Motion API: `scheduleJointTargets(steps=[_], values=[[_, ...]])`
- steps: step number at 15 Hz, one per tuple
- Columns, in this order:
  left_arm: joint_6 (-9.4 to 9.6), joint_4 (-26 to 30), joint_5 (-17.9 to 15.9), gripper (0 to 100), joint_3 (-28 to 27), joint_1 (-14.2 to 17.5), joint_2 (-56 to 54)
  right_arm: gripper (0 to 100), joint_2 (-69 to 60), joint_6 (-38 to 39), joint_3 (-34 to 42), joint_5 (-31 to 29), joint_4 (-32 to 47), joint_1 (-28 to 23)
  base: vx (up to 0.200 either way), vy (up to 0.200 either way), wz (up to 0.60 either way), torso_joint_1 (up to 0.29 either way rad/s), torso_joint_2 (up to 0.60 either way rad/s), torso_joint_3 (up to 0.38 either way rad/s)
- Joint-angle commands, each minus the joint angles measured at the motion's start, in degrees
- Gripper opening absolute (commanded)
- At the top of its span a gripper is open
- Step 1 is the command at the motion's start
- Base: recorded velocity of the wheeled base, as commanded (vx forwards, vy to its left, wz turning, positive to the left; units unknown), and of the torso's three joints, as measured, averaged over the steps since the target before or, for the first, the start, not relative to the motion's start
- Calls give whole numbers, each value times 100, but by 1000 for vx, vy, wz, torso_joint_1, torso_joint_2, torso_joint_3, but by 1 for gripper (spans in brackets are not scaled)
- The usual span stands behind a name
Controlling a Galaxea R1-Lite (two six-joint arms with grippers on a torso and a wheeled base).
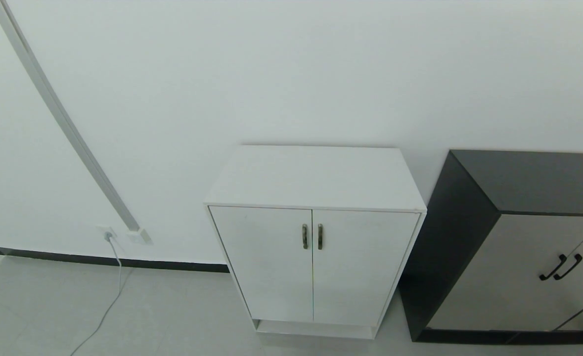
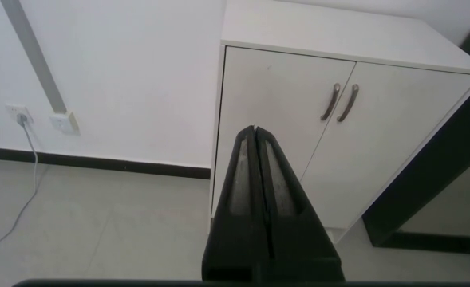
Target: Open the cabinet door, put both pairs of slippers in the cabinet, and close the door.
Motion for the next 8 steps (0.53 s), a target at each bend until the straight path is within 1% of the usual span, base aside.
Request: scheduleJointTargets(steps=[1,3,5,7,8], values=[[-1,-1,4,0,1,2,-1,0,-784,-26,0,141,422,30,0,0,0,0,0,0],[-1,-1,4,0,1,2,-1,0,-994,-26,0,237,783,57,0,0,0,0,0,0],[-1,-1,4,0,1,2,-1,0,-1038,-26,0,281,818,206,0,0,0,0,0,0],[8,-1,4,0,1,-7,-1,0,-1144,-79,-9,413,1143,443,0,0,0,0,0,0],[-1,-1,4,0,1,2,-1,0,-1153,-87,0,422,1081,470,0,0,0,0,0,0]])
